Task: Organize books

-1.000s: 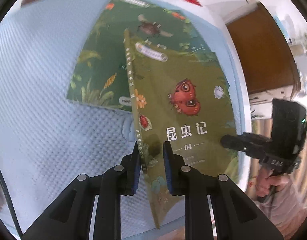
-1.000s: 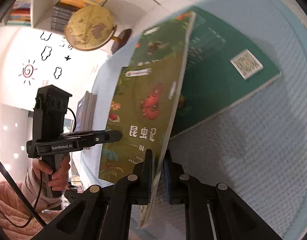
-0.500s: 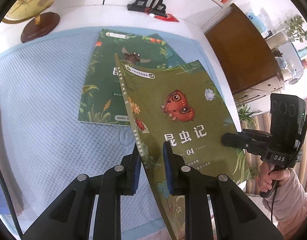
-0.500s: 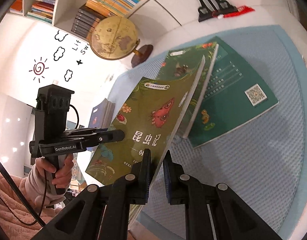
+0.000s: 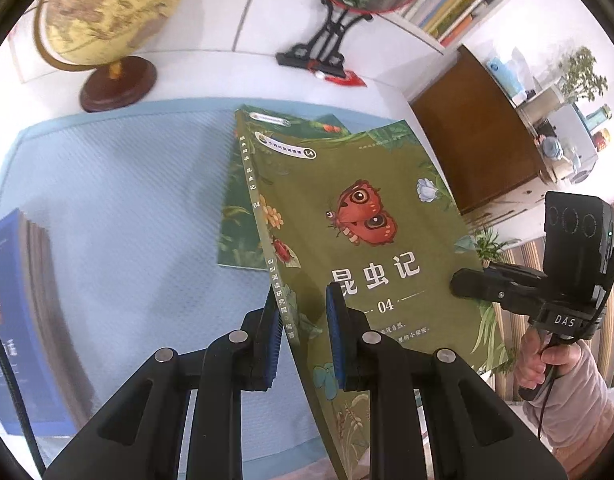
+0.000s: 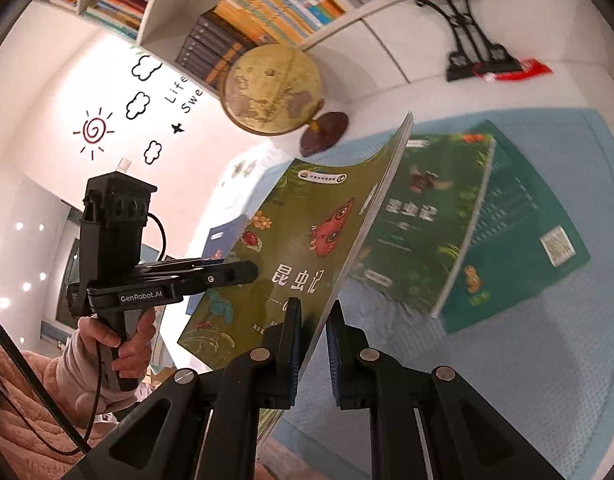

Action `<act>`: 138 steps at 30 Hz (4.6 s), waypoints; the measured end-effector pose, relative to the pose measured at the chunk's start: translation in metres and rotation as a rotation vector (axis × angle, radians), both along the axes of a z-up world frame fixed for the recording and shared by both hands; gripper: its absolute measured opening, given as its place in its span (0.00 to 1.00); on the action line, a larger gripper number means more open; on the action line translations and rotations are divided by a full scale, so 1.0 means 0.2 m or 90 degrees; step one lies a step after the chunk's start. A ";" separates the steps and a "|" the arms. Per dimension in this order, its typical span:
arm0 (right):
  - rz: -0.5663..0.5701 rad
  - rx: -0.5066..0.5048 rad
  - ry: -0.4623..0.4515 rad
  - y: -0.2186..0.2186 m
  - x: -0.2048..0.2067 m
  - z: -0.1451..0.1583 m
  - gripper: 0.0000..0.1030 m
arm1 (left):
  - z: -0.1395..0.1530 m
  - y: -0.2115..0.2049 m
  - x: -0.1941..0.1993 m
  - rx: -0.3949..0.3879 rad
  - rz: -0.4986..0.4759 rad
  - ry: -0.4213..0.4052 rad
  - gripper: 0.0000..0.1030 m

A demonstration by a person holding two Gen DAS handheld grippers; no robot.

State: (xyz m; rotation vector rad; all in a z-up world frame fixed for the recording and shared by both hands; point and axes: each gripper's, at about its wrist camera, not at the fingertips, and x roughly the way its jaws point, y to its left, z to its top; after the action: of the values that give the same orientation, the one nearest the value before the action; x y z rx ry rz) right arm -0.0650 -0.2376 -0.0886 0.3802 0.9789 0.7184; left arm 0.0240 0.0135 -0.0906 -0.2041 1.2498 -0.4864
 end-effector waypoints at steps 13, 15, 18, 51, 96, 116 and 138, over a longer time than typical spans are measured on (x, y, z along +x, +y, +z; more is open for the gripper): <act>0.073 -0.010 -0.039 0.46 0.14 0.14 0.11 | 0.08 0.45 0.01 -0.007 0.076 -0.030 0.17; 0.086 -0.011 -0.042 0.54 0.17 0.15 0.11 | 0.09 0.54 0.01 -0.007 0.094 -0.031 0.17; 0.107 -0.010 -0.043 0.66 0.21 0.15 0.12 | 0.10 0.66 0.02 -0.005 0.117 -0.034 0.17; 0.208 -0.034 0.072 1.76 0.37 -0.24 0.12 | -0.23 1.70 -0.12 -0.002 0.288 0.080 0.17; -0.201 -0.081 0.149 -0.08 0.42 -0.31 0.53 | -0.28 -0.20 0.40 0.071 0.027 0.111 0.23; -0.111 -0.071 0.152 -0.24 0.72 -0.46 0.53 | -0.59 -0.14 0.77 0.168 0.198 0.149 0.23; -0.086 -0.076 0.218 -0.10 0.32 -0.56 0.56 | -0.67 -0.39 0.27 0.083 0.017 0.215 0.34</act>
State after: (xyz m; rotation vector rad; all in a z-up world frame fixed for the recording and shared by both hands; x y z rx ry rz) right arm -0.0017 -0.2574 -0.2003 0.4689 1.2995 0.4773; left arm 0.0778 -0.0645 -0.2243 -0.1981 1.6018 -0.3545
